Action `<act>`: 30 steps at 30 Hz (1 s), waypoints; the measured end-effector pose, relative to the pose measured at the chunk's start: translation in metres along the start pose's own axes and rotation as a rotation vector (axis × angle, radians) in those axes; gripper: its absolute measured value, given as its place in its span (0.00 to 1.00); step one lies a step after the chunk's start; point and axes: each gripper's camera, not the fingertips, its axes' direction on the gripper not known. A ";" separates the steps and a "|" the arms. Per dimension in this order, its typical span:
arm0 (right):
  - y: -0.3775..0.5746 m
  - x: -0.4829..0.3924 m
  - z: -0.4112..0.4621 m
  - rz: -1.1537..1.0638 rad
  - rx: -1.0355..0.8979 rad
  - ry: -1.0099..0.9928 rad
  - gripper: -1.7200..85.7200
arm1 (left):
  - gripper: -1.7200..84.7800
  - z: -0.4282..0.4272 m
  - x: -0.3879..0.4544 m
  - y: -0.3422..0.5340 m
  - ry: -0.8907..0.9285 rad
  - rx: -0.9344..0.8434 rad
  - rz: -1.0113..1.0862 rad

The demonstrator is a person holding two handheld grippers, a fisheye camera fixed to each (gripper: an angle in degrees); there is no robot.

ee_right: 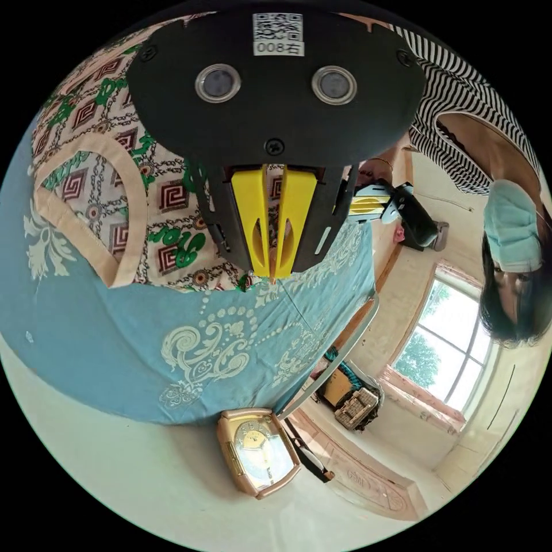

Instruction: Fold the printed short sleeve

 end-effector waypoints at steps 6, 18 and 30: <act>0.029 0.065 -0.006 0.136 -0.013 -0.101 0.04 | 0.05 0.044 0.021 -0.019 -0.025 -0.196 0.064; 0.035 0.070 -0.028 0.156 0.021 0.186 0.04 | 0.08 0.066 0.021 -0.036 0.101 -0.221 0.043; -0.015 -0.002 0.063 -0.174 -0.179 0.294 0.02 | 0.03 0.084 0.014 -0.045 -0.057 -0.293 -0.053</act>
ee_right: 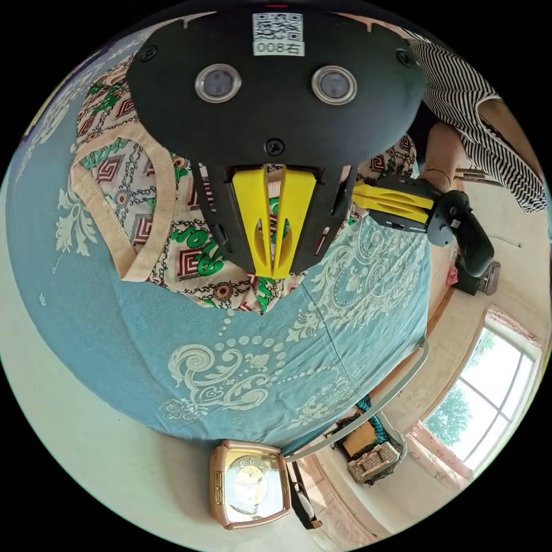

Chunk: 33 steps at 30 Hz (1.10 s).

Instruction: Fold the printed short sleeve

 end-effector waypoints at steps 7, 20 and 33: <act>-0.022 -0.013 0.023 -0.032 -0.031 0.015 0.02 | 0.02 -0.010 -0.012 0.005 -0.032 0.054 -0.088; 0.022 -0.045 -0.012 -0.081 0.083 -0.027 0.02 | 0.02 -0.021 -0.021 0.015 0.032 0.099 -0.114; 0.047 -0.073 0.022 -0.132 -0.040 -0.071 0.02 | 0.02 -0.040 -0.035 0.038 0.031 0.145 -0.215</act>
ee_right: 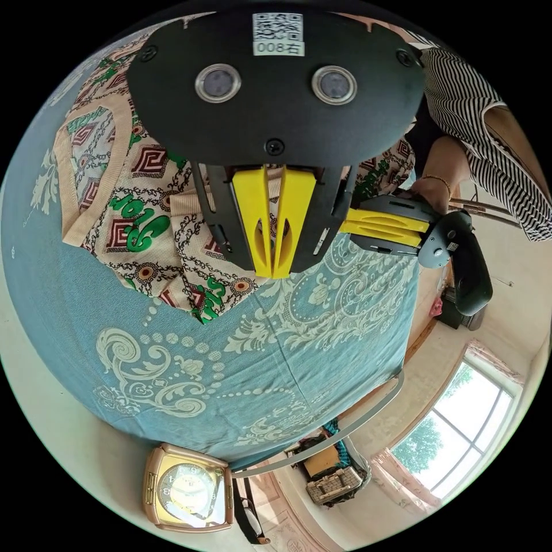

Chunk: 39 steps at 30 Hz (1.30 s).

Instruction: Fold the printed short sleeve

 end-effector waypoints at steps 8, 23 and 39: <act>0.051 -0.030 -0.011 -0.045 0.008 -0.042 0.02 | 0.02 -0.013 0.005 0.009 -0.023 0.016 0.021; 0.080 0.006 -0.044 0.069 0.133 0.003 0.02 | 0.02 -0.036 0.004 0.024 -0.012 0.000 -0.004; 0.212 0.016 -0.126 0.248 0.205 -0.035 0.02 | 0.02 -0.085 0.009 0.043 0.291 0.218 0.059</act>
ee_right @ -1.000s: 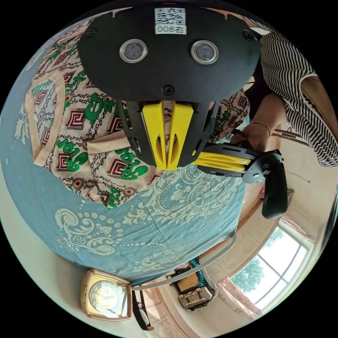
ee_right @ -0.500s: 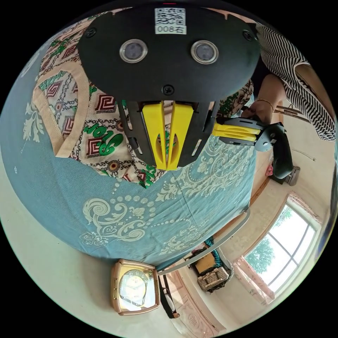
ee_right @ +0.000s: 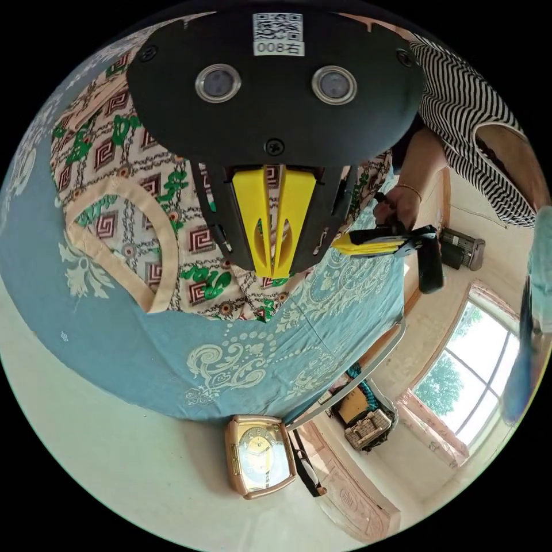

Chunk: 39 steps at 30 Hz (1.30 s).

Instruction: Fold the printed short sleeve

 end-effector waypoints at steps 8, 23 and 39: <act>0.196 -0.007 -0.091 0.315 -0.182 0.234 0.02 | 0.02 0.008 0.049 0.009 -0.195 -0.239 0.053; 0.349 -0.019 -0.142 0.443 -0.238 0.315 0.03 | 0.07 -0.053 0.157 0.043 -0.219 -0.507 0.006; 0.523 -0.043 -0.177 0.640 -0.225 0.137 0.11 | 0.12 -0.035 0.236 0.110 -0.213 -0.737 -0.141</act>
